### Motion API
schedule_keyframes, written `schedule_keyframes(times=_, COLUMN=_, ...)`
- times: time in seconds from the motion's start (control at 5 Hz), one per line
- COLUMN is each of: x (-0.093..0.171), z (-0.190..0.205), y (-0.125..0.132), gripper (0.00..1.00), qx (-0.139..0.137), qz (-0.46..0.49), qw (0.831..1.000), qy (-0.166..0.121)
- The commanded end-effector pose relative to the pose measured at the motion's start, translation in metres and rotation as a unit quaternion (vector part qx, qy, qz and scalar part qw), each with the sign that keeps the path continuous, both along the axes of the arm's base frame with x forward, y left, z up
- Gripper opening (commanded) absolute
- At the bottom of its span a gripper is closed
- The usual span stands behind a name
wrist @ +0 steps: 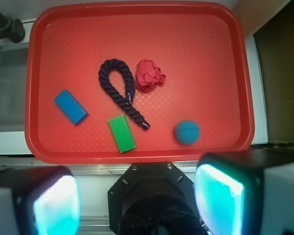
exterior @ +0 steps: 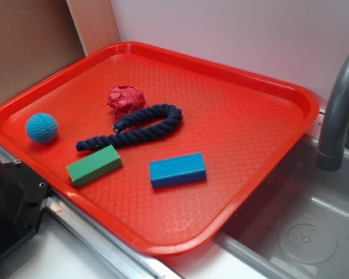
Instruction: Grab the red paper.
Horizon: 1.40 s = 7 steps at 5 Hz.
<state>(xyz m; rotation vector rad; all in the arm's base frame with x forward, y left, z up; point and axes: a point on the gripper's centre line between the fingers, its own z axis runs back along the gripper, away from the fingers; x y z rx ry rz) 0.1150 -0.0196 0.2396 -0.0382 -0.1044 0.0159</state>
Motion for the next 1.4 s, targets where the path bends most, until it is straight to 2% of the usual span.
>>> schedule_keyframes(times=0.0, x=0.0, z=0.0, y=0.0, gripper=1.0, qx=0.0, qz=0.0, qw=1.0, qy=0.0)
schedule_keyframes(times=0.2, x=0.04, z=-0.031, y=0.012, gripper=1.0, qx=0.008, qz=0.032, qw=0.999, qy=-0.008)
schedule_keyframes(times=0.6, x=0.097, z=-0.085, y=0.038, gripper=1.0, qx=0.03, qz=0.109, qw=0.993, qy=-0.035)
schedule_keyframes(times=0.8, x=0.061, z=-0.121, y=0.051, gripper=1.0, qx=-0.018, qz=0.132, qw=0.991, qy=-0.022)
schedule_keyframes(times=1.0, x=0.053, z=-0.166, y=0.042, gripper=1.0, qx=-0.035, qz=0.213, qw=0.976, qy=0.039)
schedule_keyframes(times=1.2, x=0.043, z=-0.186, y=0.043, gripper=1.0, qx=-0.036, qz=0.201, qw=0.978, qy=0.049)
